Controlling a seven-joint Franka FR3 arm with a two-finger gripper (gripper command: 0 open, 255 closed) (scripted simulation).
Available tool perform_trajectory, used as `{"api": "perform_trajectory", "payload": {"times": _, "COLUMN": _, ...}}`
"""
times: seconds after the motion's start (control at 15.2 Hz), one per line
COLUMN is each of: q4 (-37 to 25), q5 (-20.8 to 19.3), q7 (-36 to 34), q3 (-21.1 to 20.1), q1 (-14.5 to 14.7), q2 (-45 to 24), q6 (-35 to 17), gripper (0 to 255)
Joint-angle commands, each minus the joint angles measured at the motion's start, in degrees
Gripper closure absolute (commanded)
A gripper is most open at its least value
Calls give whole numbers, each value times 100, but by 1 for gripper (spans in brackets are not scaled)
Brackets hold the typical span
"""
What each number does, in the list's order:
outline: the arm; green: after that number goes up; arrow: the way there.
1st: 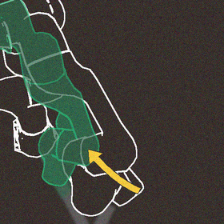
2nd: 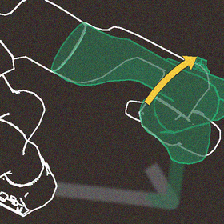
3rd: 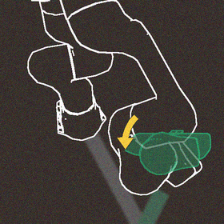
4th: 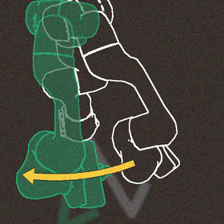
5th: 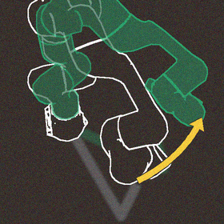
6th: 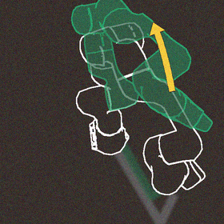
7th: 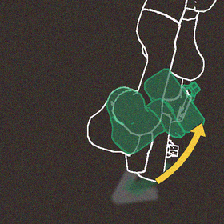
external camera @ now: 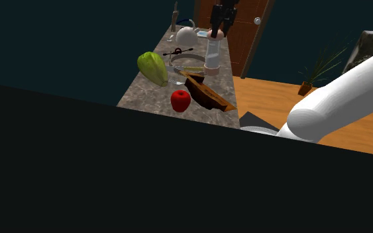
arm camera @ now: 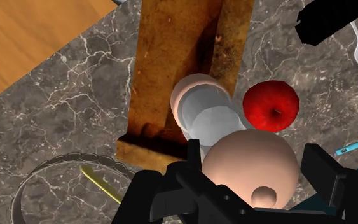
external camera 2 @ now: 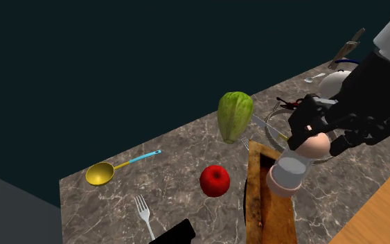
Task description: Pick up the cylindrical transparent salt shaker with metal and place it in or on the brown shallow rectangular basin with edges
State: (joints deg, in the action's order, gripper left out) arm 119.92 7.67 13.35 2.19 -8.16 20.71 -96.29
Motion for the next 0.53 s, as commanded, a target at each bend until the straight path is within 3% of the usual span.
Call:
{"api": "perform_trajectory", "payload": {"times": 0.0, "q4": 155, "q5": 1, "q7": 24, "q3": 2, "q1": -3, "q2": 9, "q6": -149, "gripper": 255}}
{"api": "perform_trajectory", "payload": {"times": 0.46, "q4": 679, "q5": 18, "q7": 93, "q3": -4, "q1": -3, "q2": -6, "q6": -684, "gripper": 255}}
